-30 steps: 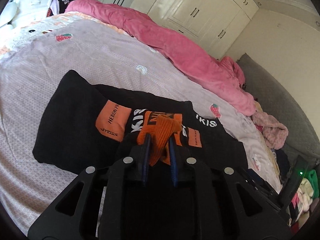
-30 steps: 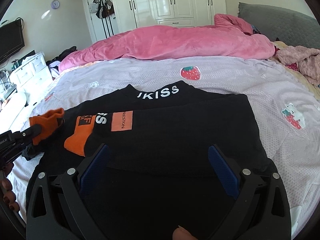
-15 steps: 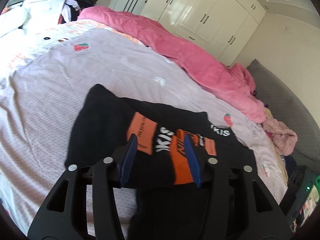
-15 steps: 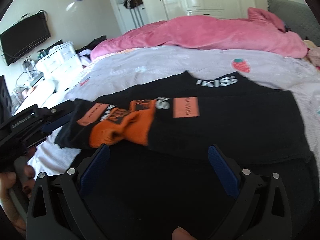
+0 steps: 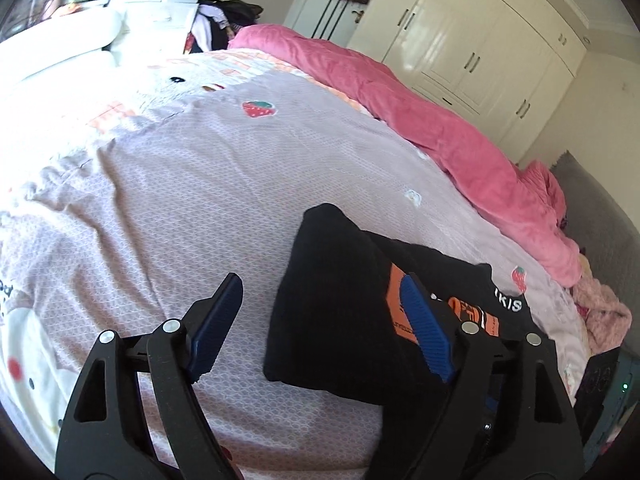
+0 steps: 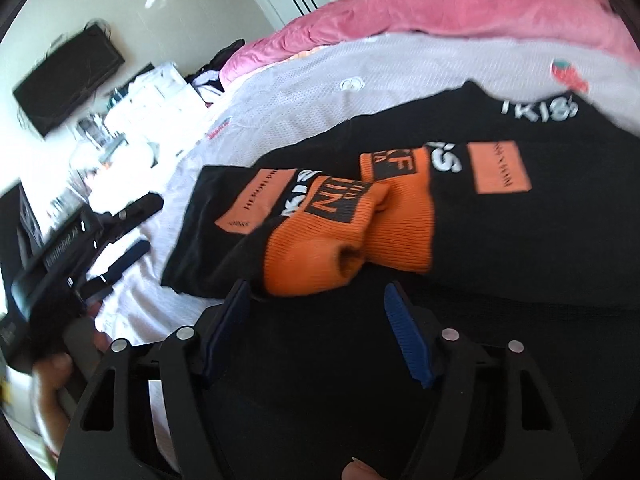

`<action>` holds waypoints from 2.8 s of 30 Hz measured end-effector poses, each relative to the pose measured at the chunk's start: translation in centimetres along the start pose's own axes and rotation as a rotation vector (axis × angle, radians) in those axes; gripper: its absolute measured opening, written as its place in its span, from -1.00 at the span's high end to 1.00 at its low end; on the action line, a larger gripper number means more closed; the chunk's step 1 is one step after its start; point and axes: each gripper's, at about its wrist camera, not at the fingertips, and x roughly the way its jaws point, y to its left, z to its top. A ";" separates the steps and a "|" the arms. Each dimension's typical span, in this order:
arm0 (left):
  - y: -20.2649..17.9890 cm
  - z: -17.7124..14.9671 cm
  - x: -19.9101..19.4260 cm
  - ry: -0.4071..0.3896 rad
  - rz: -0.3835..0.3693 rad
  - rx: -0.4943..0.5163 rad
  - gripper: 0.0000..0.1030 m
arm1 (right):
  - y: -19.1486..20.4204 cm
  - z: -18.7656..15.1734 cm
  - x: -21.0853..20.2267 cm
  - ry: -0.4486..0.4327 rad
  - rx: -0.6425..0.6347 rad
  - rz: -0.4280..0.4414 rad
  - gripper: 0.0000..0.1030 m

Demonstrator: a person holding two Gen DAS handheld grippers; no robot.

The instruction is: Fold small clothes

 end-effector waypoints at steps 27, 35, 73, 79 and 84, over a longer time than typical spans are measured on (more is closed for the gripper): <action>-0.4 -0.3 -0.1 -0.007 -0.034 -0.015 -0.44 | 1.3 5.1 -5.6 -0.262 -0.183 0.028 0.77; -1.0 -0.4 0.3 0.003 -0.036 0.003 -0.44 | -3.3 7.0 -11.0 -0.361 -0.209 -0.129 0.84; -13.8 -7.2 6.2 0.152 -0.130 0.475 -0.23 | -19.7 1.4 -10.8 -0.170 0.072 -0.364 -0.03; -13.1 -7.6 7.4 0.208 -0.121 0.448 -0.23 | -19.1 1.4 -10.3 -0.194 0.073 -0.268 0.77; -13.1 -7.7 7.3 0.206 -0.121 0.448 -0.23 | -16.4 2.0 -12.7 -0.318 -0.063 -0.353 0.77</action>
